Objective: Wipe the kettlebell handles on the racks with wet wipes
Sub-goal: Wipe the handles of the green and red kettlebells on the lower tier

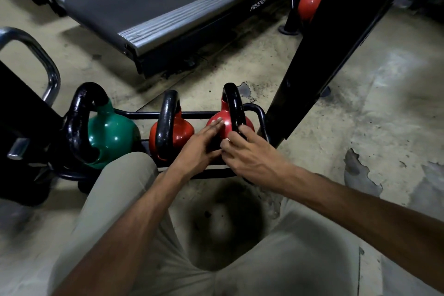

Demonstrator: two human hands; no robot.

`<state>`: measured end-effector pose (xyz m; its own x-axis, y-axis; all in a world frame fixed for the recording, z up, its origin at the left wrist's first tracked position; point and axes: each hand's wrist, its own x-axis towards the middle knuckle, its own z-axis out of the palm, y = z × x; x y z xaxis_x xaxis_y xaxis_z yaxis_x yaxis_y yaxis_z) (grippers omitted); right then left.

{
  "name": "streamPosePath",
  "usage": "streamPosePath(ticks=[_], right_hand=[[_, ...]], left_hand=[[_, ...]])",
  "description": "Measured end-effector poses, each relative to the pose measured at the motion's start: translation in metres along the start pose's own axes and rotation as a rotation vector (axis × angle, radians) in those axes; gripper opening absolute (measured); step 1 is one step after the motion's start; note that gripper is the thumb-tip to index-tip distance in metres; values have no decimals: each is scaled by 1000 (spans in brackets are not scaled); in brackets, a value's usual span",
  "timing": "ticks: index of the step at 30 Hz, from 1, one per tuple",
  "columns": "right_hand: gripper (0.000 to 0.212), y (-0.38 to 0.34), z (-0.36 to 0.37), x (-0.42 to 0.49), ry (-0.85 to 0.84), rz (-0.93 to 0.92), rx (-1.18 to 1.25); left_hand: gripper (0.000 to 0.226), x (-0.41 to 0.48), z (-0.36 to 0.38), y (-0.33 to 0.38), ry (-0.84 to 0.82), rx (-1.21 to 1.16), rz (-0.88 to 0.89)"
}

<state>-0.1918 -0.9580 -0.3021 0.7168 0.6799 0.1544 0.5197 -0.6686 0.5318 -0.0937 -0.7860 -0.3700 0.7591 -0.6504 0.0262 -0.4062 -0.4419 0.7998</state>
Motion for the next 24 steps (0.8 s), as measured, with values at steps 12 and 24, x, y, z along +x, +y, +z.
streamPosePath(ticks=[12,24], right_hand=[[10,-25,31,-37,368,568,618],[16,-36,28,-35,327,1169,1318]], left_hand=[[93,-1,1,2,9,5,3],[93,-1,-3,6,-42,43,-3]])
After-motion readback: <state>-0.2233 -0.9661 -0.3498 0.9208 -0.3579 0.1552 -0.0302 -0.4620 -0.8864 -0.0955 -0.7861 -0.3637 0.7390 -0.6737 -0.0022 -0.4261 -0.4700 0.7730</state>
